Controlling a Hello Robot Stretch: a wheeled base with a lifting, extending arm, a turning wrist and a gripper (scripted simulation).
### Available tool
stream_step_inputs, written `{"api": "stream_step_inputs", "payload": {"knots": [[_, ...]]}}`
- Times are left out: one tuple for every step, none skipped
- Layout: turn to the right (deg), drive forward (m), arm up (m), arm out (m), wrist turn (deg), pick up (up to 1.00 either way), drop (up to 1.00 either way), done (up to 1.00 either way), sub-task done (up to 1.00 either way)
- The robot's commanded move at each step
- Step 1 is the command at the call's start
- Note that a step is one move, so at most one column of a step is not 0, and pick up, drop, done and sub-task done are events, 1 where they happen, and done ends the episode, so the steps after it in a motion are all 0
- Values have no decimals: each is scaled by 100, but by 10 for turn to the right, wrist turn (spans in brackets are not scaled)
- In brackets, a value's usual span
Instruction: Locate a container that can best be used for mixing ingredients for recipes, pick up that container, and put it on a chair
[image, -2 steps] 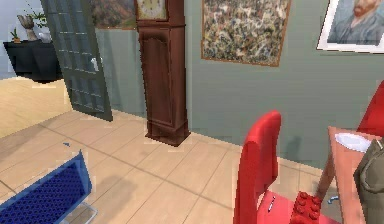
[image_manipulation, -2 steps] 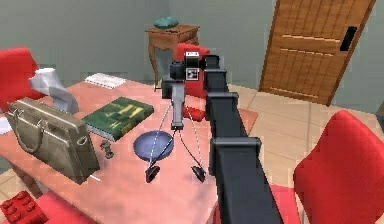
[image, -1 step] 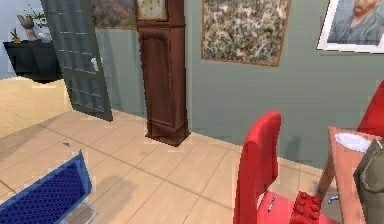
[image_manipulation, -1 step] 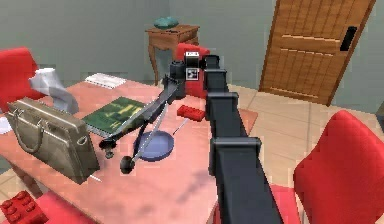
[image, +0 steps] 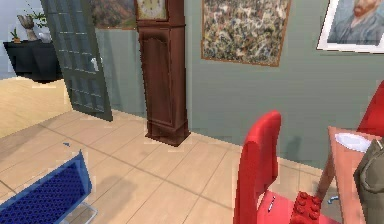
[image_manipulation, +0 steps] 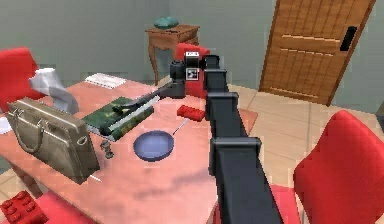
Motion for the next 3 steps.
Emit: {"api": "stream_step_inputs", "payload": {"knots": [[0, 0, 0, 0, 390, 0, 0, 0, 0], [0, 0, -30, 0, 0, 0, 0, 0, 0], [0, 0, 0, 0, 0, 100, 0, 0, 0]]}}
